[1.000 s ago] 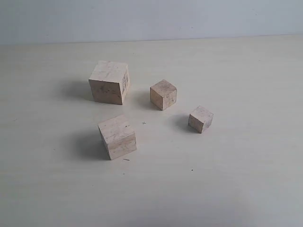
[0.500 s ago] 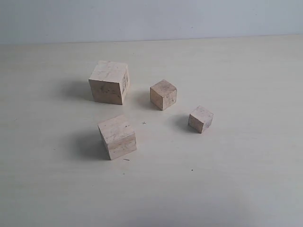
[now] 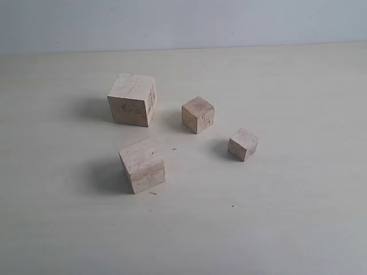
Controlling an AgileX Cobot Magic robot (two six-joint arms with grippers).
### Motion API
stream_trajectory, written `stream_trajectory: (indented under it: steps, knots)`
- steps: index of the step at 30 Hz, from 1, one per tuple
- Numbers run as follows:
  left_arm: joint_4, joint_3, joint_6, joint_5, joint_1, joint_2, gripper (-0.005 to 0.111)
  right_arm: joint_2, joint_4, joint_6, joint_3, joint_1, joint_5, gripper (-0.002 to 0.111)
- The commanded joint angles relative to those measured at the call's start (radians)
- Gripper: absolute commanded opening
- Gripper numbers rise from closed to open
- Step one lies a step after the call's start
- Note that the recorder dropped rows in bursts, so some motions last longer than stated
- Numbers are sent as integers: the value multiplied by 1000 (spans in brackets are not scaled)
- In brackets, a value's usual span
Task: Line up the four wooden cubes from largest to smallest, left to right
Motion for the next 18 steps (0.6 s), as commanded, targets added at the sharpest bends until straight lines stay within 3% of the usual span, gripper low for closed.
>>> stream_trajectory:
  steps: [1, 4, 10, 18]
  knots:
    - [2, 3, 3, -7, -6, -5, 0, -6, 50, 40, 5, 2, -135, 0]
    - [2, 3, 3, -7, -6, -5, 0, -6, 101, 155, 2, 2, -200, 0]
    - [2, 3, 3, -7, -6, -5, 0, 56, 101, 156, -228, 2, -34, 0]
    - [2, 3, 3, -7, -6, -5, 0, 502, 102, 149, -690, 4, 304, 0]
